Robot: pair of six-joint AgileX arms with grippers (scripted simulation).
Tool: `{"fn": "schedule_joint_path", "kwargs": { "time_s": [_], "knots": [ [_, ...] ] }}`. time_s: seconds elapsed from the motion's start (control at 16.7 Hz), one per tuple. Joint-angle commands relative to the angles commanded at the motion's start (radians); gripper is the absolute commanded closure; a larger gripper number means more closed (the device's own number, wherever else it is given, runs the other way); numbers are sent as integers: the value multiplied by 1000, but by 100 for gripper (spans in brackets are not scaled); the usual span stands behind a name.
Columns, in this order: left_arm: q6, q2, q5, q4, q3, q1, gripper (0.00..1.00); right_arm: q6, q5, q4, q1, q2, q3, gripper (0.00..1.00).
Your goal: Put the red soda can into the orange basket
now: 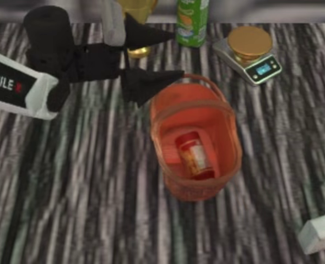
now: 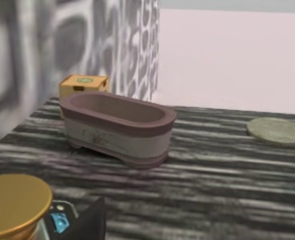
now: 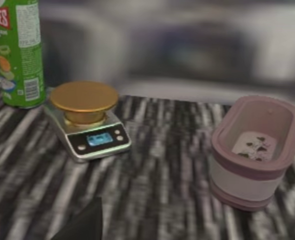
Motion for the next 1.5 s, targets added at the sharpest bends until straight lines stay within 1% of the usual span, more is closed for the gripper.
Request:
{"fn": "schedule_joint_path", "kwargs": {
  "time_s": [0.12,0.24,0.36,0.66,0.9,1.14,1.32,1.38,1.5],
  "knots": [
    [-20,-114,-71,-53,-51,23,0,-62,-1,-99,41,132,133,0],
    [-42,-261,-157,-120,-119,51,0,-136,-1,-219,88,300,306,0],
    [-62,-431,-255,-200,-203,82,0,-220,0,-352,142,493,506,0],
    [-97,-937,-535,-443,-479,162,0,-453,2,-723,291,1036,1075,0],
    [-96,-1373,-762,-644,-727,218,0,-638,5,-1018,408,1477,1540,0],
    [-72,-1775,-961,-807,-950,260,0,-795,7,-1271,507,1860,1941,0],
    [-46,-1991,-1078,-891,-1075,281,0,-882,9,-1415,562,2075,2167,0],
    [-37,-2047,-1111,-912,-1109,286,0,-905,9,-1453,576,2130,2223,0],
    [-22,-2125,-1159,-940,-1157,294,0,-938,10,-1511,598,2210,2305,0]
  ]
}}
